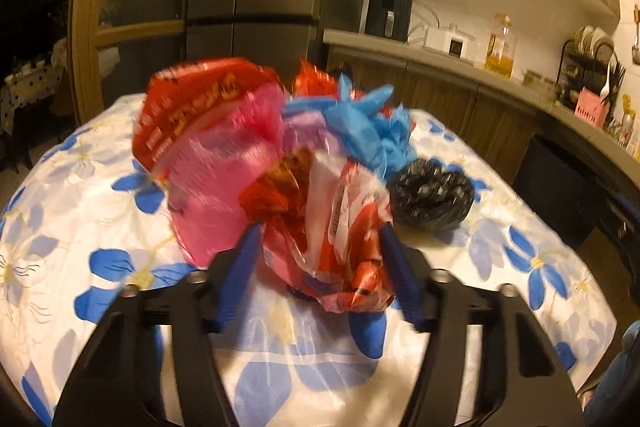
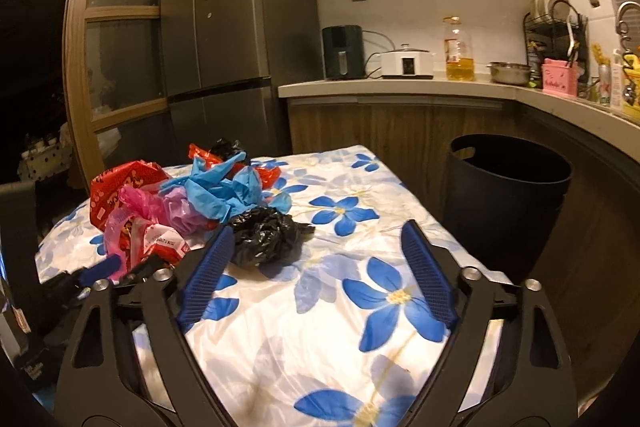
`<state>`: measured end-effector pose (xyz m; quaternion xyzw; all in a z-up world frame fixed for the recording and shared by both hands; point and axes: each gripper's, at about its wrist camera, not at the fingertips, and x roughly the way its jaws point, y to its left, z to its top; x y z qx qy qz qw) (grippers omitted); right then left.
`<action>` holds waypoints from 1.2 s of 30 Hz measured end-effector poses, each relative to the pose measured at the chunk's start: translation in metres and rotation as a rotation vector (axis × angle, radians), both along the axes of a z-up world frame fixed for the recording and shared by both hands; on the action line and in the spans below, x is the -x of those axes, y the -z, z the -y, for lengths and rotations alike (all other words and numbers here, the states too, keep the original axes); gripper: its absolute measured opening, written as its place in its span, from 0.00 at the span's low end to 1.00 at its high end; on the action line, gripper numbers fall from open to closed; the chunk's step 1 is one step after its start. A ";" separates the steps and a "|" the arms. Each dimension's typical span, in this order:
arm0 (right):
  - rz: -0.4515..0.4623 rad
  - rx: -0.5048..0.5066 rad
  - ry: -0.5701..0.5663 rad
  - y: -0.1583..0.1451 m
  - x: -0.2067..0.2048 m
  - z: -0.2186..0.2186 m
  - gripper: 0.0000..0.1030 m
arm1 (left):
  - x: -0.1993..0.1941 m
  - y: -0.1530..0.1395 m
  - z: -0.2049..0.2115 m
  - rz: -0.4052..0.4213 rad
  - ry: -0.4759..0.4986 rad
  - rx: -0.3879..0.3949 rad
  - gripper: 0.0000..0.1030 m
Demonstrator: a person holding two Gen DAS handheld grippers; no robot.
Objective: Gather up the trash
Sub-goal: 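Grasp the red-white printed bag with the left tool while the right tool grasps the black bag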
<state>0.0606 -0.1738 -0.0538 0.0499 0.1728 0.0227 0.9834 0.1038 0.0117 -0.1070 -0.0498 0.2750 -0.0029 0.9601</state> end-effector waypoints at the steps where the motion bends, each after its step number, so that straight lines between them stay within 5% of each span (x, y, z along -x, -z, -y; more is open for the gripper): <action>1: -0.006 0.000 -0.004 0.002 -0.005 -0.001 0.75 | -0.001 0.002 0.000 -0.008 0.002 -0.001 0.44; 11: -0.073 -0.053 -0.041 0.025 -0.051 -0.011 0.68 | 0.007 0.001 0.001 0.018 0.009 0.004 0.22; 21: -0.177 -0.096 -0.095 0.044 -0.098 -0.027 0.55 | 0.021 -0.016 -0.003 0.072 0.010 0.018 0.20; 29: -0.240 -0.063 -0.131 0.054 -0.106 -0.036 0.22 | 0.016 -0.017 0.001 0.063 0.001 -0.022 0.20; 36: -0.202 -0.075 -0.107 0.040 -0.082 -0.014 0.13 | 0.022 -0.028 0.009 0.088 0.004 -0.019 0.20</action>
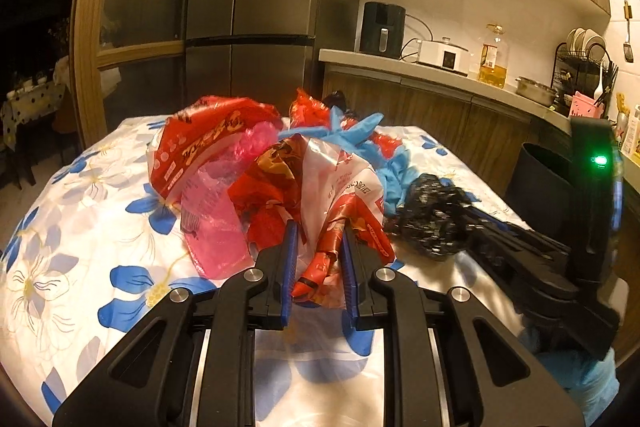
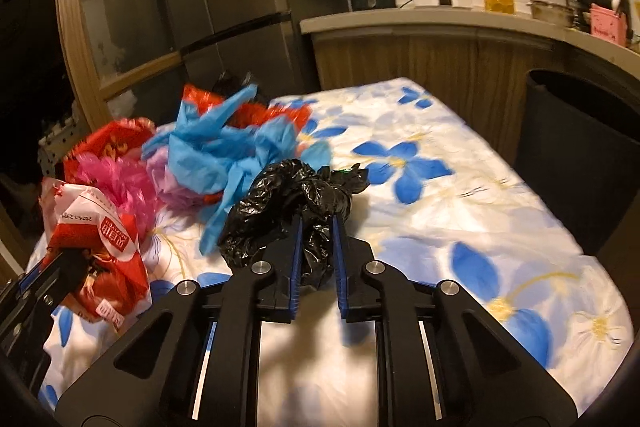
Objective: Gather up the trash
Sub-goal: 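Grasp the red-white printed bag with the left tool while the right tool grasps the black bag, then carry both held bags over the black bin and open both tools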
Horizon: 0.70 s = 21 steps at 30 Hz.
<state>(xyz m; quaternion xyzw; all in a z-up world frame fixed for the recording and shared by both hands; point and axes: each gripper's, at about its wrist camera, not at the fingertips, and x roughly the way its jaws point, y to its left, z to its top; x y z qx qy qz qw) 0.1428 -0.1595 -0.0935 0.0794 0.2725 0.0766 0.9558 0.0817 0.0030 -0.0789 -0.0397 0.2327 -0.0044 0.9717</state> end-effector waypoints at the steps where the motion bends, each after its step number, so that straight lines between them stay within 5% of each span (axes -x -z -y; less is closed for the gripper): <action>1: 0.011 0.000 0.006 -0.004 0.004 0.005 0.13 | 0.002 -0.001 0.000 0.008 0.004 0.005 0.20; 21: 0.156 -0.005 0.146 -0.057 0.048 0.091 0.12 | -0.017 -0.036 0.075 0.081 0.120 -0.028 0.20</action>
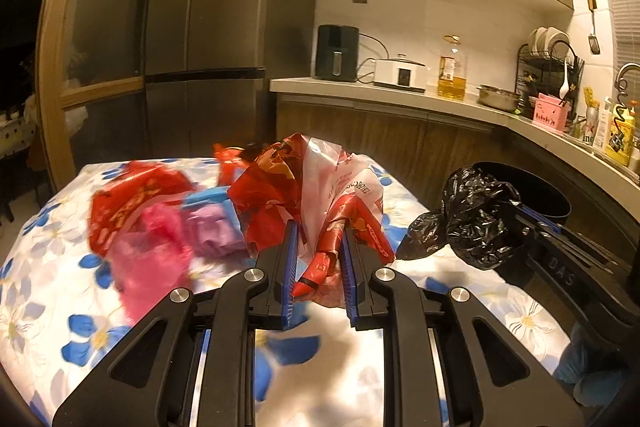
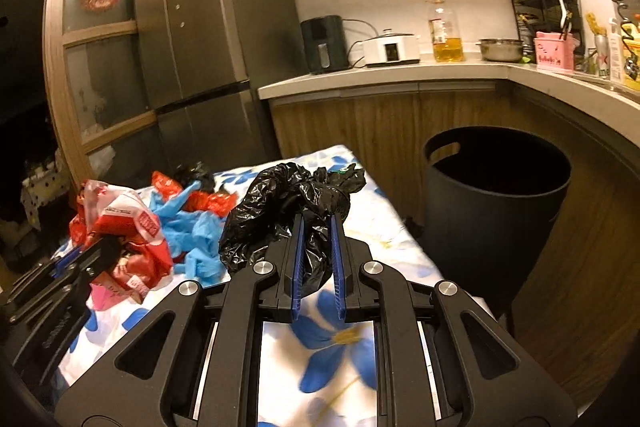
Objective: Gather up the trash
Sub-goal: 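Carry both held bags over the black bin and open both tools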
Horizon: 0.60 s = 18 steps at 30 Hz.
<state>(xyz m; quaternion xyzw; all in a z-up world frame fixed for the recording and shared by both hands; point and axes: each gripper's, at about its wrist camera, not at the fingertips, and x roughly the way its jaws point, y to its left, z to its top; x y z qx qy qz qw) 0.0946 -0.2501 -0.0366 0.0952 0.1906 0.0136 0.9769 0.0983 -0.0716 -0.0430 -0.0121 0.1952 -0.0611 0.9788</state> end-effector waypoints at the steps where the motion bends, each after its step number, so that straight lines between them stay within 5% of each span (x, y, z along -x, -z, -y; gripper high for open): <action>1: 0.004 0.001 0.008 -0.002 0.000 0.004 0.12 | -0.003 -0.001 0.004 -0.003 0.008 0.003 0.20; 18: 0.136 0.048 0.255 -0.046 -0.001 0.100 0.12 | -0.058 -0.047 0.117 0.084 0.231 0.034 0.19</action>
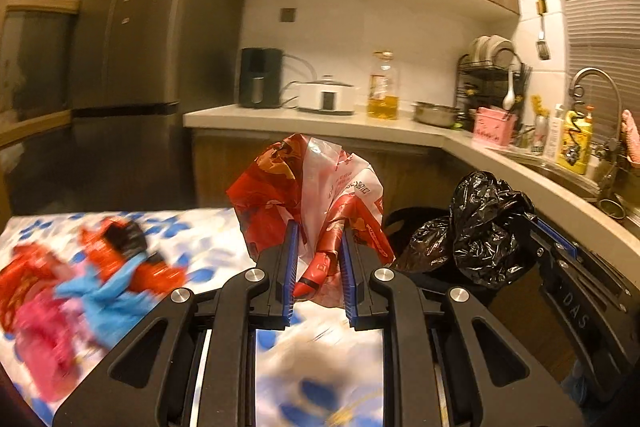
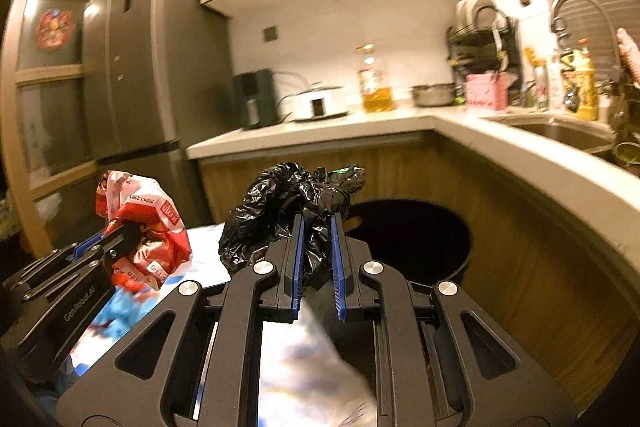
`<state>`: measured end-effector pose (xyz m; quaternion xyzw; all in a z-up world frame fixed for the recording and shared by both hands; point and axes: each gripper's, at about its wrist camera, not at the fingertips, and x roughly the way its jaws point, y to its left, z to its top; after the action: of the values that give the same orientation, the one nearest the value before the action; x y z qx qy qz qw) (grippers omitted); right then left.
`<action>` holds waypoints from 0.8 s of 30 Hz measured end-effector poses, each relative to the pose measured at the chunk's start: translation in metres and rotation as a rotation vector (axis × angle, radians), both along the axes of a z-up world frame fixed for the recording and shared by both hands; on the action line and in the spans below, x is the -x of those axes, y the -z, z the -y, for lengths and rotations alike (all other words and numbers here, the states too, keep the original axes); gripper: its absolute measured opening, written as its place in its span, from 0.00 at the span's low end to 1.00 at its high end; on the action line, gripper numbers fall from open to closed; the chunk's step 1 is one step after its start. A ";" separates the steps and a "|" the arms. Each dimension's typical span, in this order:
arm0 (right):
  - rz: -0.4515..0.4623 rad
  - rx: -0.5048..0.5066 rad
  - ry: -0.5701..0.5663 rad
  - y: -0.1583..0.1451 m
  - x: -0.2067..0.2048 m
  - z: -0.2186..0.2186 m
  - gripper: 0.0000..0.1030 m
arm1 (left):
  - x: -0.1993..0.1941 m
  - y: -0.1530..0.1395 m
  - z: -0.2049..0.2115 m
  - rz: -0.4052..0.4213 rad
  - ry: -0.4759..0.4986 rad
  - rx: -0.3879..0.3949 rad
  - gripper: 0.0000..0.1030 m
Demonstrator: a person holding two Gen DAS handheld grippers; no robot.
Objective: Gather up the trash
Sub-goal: 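Carry both held bags over the black bin and open both tools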
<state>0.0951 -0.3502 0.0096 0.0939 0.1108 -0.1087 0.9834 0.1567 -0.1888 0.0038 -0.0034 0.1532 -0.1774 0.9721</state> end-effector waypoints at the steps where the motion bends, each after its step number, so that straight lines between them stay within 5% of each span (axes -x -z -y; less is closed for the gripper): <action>1: 0.005 0.003 0.019 -0.001 -0.002 0.008 0.12 | -0.005 -0.001 0.010 0.000 0.019 0.002 0.19; 11: 0.007 -0.008 0.141 0.000 -0.025 0.073 0.12 | -0.048 -0.001 0.082 -0.016 0.143 0.011 0.19; 24: -0.009 -0.032 0.144 0.010 -0.048 0.108 0.13 | -0.071 0.008 0.132 -0.030 0.239 0.001 0.21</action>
<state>0.1427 -0.4578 -0.0005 0.1169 0.1100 -0.1777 0.9709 0.2277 -0.3206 -0.0042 0.0119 0.1668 -0.2918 0.9417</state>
